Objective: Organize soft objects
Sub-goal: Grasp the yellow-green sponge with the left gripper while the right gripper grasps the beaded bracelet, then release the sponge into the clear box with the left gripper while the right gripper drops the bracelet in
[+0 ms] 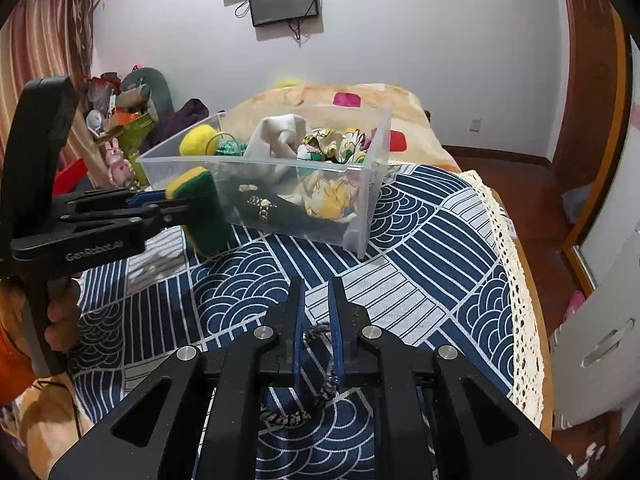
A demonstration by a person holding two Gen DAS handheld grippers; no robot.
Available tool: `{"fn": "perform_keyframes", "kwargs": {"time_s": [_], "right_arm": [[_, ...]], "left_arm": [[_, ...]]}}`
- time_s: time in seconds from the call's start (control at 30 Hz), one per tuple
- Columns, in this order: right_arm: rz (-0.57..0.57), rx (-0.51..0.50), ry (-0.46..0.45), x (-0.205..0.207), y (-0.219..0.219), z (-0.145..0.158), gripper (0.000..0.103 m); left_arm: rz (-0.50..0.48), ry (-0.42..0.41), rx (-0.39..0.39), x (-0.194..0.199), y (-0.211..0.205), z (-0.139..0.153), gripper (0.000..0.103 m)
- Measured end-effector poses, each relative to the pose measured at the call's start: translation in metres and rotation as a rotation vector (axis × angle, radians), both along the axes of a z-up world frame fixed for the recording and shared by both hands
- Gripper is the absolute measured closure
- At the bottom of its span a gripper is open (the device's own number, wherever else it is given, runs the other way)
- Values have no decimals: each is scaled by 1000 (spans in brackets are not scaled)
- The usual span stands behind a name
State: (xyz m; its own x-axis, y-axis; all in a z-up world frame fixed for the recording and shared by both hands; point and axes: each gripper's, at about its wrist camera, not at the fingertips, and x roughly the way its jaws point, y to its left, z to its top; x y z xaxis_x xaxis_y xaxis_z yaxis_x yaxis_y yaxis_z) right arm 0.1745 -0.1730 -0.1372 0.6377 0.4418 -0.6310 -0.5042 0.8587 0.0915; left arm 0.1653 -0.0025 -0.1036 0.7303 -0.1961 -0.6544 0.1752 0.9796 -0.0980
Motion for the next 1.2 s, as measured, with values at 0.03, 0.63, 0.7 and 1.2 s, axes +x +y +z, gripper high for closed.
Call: {"fn": "perform_keyframes", "kwargs": {"time_s": [0.03, 0.63, 0.7, 1.2], "right_arm": [[-3, -5, -1, 0, 0, 1, 92], [-10, -24, 43, -1, -2, -12, 96], [-10, -15, 26, -3, -2, -5, 96], [21, 103, -146, 23, 27, 60, 96]], "left_arm": [[2, -6, -6, -2, 3, 2, 74], [61, -37, 42, -44, 37, 3, 74], [75, -51, 40, -43, 42, 7, 74], [197, -188, 82, -12, 65, 46, 74]]}}
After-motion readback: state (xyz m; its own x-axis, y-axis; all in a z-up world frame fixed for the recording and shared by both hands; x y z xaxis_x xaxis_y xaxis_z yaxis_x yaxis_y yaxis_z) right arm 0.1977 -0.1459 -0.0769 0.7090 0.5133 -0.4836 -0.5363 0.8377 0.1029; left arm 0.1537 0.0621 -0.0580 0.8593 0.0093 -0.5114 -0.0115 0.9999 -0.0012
